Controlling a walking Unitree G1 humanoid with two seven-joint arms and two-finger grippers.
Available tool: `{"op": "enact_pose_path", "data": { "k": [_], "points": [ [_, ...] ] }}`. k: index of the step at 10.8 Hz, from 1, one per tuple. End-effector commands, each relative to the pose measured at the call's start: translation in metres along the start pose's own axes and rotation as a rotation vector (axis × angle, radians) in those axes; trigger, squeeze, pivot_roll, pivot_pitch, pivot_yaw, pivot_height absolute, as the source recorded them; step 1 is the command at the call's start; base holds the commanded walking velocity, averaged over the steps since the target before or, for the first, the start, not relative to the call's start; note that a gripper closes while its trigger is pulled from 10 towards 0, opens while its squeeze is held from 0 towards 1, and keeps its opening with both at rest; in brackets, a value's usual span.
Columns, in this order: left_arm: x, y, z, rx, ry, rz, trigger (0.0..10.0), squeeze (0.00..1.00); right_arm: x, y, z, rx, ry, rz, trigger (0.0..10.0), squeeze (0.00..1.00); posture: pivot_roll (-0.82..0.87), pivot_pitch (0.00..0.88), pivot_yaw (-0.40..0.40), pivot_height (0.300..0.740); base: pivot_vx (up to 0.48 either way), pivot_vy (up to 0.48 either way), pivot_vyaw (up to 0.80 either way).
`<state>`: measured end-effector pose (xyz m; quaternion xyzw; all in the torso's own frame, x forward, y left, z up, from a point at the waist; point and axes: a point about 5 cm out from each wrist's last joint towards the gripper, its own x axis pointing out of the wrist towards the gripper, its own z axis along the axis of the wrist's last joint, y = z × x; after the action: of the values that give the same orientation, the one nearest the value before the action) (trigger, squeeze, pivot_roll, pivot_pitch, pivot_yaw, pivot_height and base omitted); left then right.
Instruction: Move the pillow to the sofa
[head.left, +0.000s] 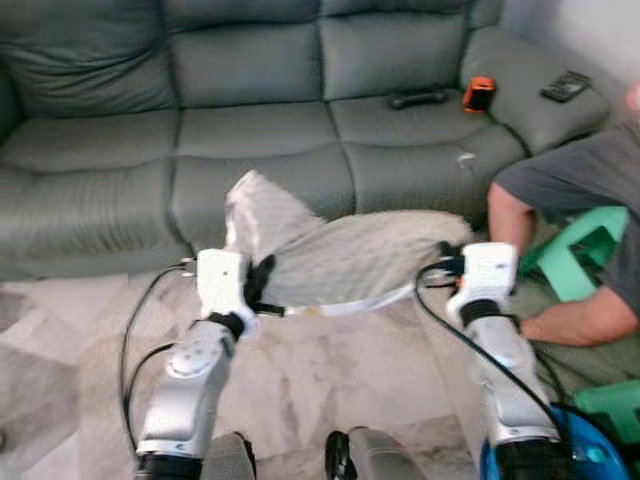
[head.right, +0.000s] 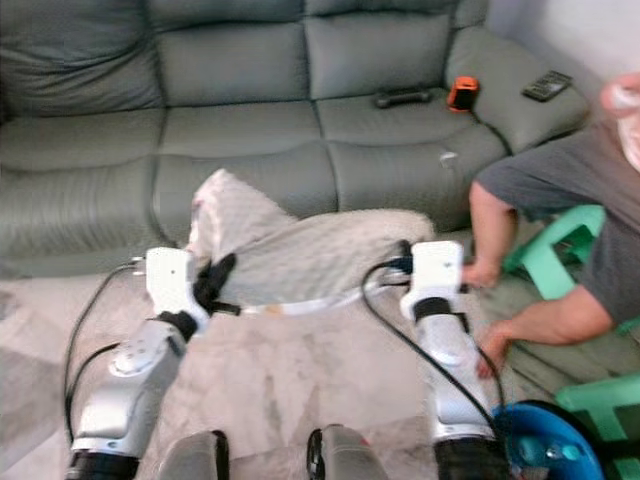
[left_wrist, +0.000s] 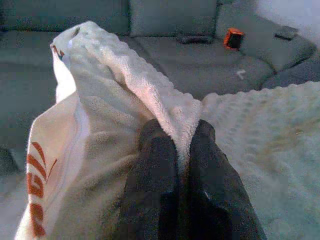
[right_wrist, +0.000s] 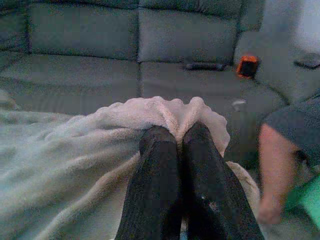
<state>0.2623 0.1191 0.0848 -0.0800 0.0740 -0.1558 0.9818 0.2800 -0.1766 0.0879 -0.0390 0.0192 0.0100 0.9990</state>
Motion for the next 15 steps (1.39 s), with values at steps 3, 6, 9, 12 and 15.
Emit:
{"op": "enact_pose_path", "data": {
  "k": [3, 6, 9, 12, 15],
  "points": [
    [0.003, -0.005, 0.009, 0.000, -0.042, -0.029, 10.0, 0.00, 0.005, 0.011, 0.006, 0.020, -0.025, 0.037, 10.0, 0.00, -0.05, 0.145, -0.028, 0.740, 0.282, 0.000, 0.00],
    [0.002, -0.005, 0.009, 0.002, -0.039, -0.032, 10.0, 0.00, 0.003, 0.014, 0.004, 0.024, -0.021, 0.043, 10.0, 0.00, -0.06, 0.150, -0.025, 0.740, 0.294, 0.000, 0.00],
    [0.004, -0.006, 0.009, 0.003, -0.040, -0.032, 10.0, 0.00, 0.003, 0.012, 0.004, 0.001, -0.026, 0.036, 10.0, 0.00, -0.06, 0.151, -0.027, 0.740, 0.299, 0.000, 0.00],
    [0.005, -0.005, 0.010, 0.005, -0.041, -0.033, 10.0, 0.00, 0.003, 0.014, 0.005, -0.001, -0.030, 0.051, 10.0, 0.00, -0.06, 0.153, -0.028, 0.740, 0.454, 0.000, 0.00],
    [0.005, -0.006, 0.010, 0.006, -0.042, -0.034, 10.0, 0.00, 0.003, 0.017, 0.005, 0.004, -0.037, 0.074, 10.0, 0.00, -0.06, 0.155, -0.029, 0.740, 0.472, 0.000, 0.00]
  ]
}}
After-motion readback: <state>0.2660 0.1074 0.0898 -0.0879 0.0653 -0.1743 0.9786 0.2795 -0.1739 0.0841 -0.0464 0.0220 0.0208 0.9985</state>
